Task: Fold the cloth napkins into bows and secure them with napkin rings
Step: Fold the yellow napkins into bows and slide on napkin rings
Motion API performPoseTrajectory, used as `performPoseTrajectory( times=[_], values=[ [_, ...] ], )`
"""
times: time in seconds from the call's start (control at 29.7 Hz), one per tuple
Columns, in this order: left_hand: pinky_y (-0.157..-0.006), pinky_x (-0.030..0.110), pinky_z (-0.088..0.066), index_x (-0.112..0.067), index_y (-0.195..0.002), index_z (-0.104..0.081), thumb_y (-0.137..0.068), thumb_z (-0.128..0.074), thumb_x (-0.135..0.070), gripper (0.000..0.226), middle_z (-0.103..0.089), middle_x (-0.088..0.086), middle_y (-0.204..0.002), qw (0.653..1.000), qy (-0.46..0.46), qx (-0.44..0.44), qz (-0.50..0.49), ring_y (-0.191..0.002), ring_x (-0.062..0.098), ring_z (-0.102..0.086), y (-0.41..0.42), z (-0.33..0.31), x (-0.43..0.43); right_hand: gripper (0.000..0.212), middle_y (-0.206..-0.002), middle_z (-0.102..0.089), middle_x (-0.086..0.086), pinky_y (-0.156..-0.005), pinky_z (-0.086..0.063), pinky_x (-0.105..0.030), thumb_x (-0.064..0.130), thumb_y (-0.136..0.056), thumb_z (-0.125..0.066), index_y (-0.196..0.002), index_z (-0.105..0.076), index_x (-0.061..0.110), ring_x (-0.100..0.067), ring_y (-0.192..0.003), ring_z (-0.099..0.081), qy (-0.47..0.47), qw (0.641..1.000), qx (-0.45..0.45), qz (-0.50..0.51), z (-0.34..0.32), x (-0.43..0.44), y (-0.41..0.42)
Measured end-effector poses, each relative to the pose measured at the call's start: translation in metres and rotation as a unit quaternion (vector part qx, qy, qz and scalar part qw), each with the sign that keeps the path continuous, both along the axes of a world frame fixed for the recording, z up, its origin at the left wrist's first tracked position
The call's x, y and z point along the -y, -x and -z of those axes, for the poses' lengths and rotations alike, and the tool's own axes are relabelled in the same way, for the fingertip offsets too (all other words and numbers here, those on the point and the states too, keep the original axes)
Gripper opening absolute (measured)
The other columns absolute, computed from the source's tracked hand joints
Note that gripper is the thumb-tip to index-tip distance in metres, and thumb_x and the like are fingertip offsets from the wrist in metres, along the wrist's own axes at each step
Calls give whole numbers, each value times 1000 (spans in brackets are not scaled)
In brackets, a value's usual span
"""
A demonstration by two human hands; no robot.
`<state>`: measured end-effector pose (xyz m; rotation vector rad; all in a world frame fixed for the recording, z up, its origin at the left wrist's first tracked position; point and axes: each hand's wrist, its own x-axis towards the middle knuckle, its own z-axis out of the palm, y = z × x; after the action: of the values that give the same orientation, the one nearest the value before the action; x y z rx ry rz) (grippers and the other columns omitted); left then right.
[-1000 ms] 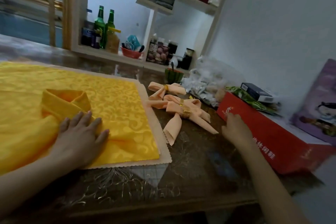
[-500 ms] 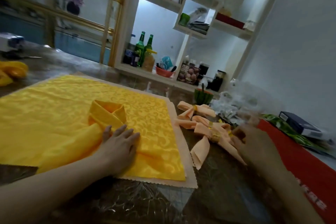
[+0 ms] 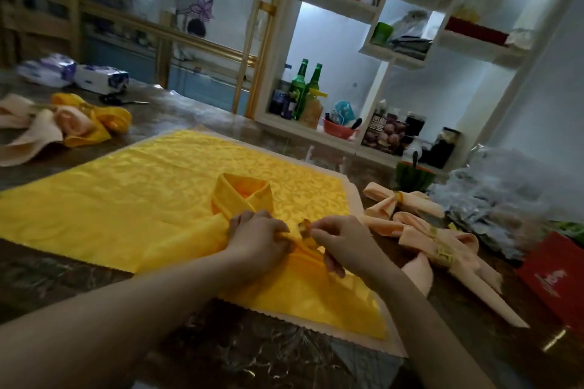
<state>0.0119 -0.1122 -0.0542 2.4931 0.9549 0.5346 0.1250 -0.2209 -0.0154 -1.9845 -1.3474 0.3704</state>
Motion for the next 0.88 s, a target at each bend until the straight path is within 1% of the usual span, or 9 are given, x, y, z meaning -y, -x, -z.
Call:
performPoseTrajectory(
  times=[0.07,0.13,0.24,0.34,0.4,0.54,0.64,0.74,0.88],
  values=[
    [-109,36,-12,-32,-121,-58,-91,-51,-42,32,-46,-3,-132,1000,-3,24,-7,-130,23,-28,1,3,-1,22,-83,-65,-4,-41,-43,-17,21,-93,-57,-112,-65,13,-4,-43,-52,2,995,101,13,6,0,4],
    [-108,36,-12,-31,-117,-60,-93,-51,-37,26,-49,-2,-127,999,-10,51,-3,-128,23,-30,3,7,2,29,-103,-66,-1,-54,-46,-12,23,-93,-57,-120,-63,15,-1,-63,-56,32,984,175,10,10,0,7],
    [-103,34,-13,-30,-113,-61,-93,-50,-32,22,-51,-3,-121,996,-39,74,9,-126,21,-31,6,10,8,25,-109,-66,-1,-80,-49,-26,20,-95,-51,-115,-67,18,-12,-93,-58,75,962,260,15,15,-1,11],
    [-99,31,-13,-30,-116,-56,-93,-50,-32,24,-51,-4,-122,994,-55,93,13,-125,19,-32,8,8,10,21,-93,-64,-1,-72,-42,-21,13,-93,-52,-100,-72,14,-11,-81,-54,50,972,229,-8,20,0,9],
    [-103,31,-9,-29,-125,-46,-90,-52,-29,36,-46,-4,-129,992,-65,106,34,-130,18,-29,11,9,14,19,-82,-63,1,-67,-42,-19,15,-92,-55,-90,-72,10,-9,-72,-53,16,983,182,-11,21,2,10],
    [-107,28,4,-25,-142,-29,-80,-33,-47,66,-32,-6,-144,971,-194,33,134,-138,13,-18,12,12,24,15,-80,-64,-5,-71,-49,-37,18,-87,-58,-85,-70,9,-16,-74,-57,-32,982,184,4,27,1,13],
    [-107,25,0,-25,-143,-30,-93,-43,-35,53,-33,-7,-145,979,-166,38,114,-138,10,-20,13,9,21,11,-80,-56,-3,-69,-43,-27,15,-87,-57,-80,-66,14,-10,-71,-49,-73,977,201,-11,28,-2,19],
    [-110,26,-2,-24,-146,-22,-93,-50,-20,60,-32,-5,-147,987,-117,69,85,-139,11,-19,15,6,19,13,-79,-55,-1,-64,-35,-13,13,-88,-57,-75,-60,17,-4,-69,-47,-130,977,167,10,22,-2,19],
    [-115,33,1,-24,-147,-17,-94,-50,-26,62,-28,-4,-150,993,-97,50,39,-142,12,-15,15,5,19,17,-73,-55,-7,-61,-36,-22,8,-86,-56,-70,-60,2,-9,-63,-45,-131,987,96,12,18,1,18]
  ],
)
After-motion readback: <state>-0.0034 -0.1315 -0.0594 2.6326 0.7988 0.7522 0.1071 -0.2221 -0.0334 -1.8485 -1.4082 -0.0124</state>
